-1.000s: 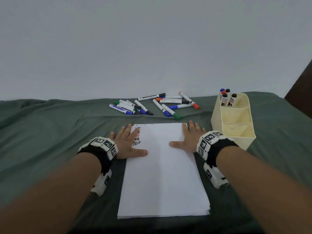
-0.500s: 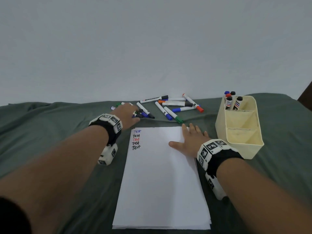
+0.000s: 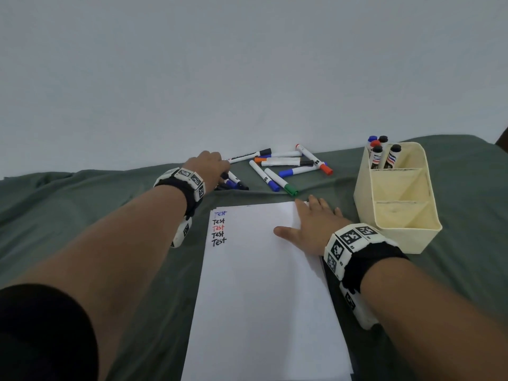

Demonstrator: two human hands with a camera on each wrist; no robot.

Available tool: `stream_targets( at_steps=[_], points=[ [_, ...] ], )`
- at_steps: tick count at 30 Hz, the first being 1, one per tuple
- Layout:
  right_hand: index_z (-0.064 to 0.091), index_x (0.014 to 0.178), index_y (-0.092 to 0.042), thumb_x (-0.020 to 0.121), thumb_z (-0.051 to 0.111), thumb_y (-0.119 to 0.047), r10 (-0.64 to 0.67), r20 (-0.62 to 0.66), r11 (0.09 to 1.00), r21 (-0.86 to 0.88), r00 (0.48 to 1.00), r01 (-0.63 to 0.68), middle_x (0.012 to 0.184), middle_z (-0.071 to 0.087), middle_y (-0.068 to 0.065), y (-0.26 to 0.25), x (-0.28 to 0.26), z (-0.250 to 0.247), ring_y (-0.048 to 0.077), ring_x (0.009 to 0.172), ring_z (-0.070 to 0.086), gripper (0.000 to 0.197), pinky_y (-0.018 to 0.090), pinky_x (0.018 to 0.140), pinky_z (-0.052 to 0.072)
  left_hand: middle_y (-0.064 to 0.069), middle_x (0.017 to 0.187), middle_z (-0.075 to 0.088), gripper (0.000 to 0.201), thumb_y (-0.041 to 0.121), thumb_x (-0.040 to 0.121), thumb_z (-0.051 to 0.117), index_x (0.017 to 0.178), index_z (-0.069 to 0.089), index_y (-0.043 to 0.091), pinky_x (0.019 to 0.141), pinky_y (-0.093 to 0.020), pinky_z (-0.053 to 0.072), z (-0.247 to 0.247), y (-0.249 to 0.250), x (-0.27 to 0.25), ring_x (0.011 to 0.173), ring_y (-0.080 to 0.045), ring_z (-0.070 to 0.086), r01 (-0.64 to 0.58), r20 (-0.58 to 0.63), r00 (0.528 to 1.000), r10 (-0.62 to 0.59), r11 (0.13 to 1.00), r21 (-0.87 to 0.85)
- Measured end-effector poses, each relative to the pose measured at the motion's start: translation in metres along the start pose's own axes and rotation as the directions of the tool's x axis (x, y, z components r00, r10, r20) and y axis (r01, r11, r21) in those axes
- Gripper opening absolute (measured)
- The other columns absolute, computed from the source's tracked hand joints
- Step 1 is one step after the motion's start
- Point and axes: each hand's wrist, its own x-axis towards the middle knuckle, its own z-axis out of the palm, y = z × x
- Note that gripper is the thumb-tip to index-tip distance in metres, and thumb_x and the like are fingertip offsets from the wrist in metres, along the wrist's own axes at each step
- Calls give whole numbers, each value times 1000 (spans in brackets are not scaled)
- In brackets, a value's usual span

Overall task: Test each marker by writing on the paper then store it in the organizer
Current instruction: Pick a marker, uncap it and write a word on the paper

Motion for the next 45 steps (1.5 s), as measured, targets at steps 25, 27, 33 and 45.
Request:
stream_targets(
  at_steps=[25,27,33,45],
  points=[
    [57,109,-23,105,45,-42,-259,-306,966,-64,916,251,99,65,1,-10,-19,-23,24,92,62,23,37,75,50,9,87,57,13,28,92,57,99,47,23,68,-31,40,-53,84,-122,79,-16,54,-190,-221,971,86,840,-508],
    [56,103,-24,104,46,-44,-259,-294,966,-53,920,254,96,65,1,-10,-20,-24,24,87,62,22,38,76,51,6,91,56,16,35,97,50,109,48,23,70,-34,41,-52,94,-115,84,-19,54,-140,-151,985,78,878,-458],
    [51,95,-24,104,47,-43,-265,-249,964,-70,932,255,93,62,1,-10,-16,-24,22,83,58,22,35,70,46,1,87,56,21,37,104,35,109,50,22,68,-37,45,-39,101,-105,80,-23,56,-149,-21,988,152,919,-365],
    [61,115,-20,103,48,-46,-244,-185,970,-30,952,242,110,65,4,-10,-18,-25,26,103,61,31,36,84,48,6,69,61,30,52,93,38,116,38,32,60,-29,45,-11,69,-118,58,-9,60,65,62,997,-34,793,-605]
  ],
)
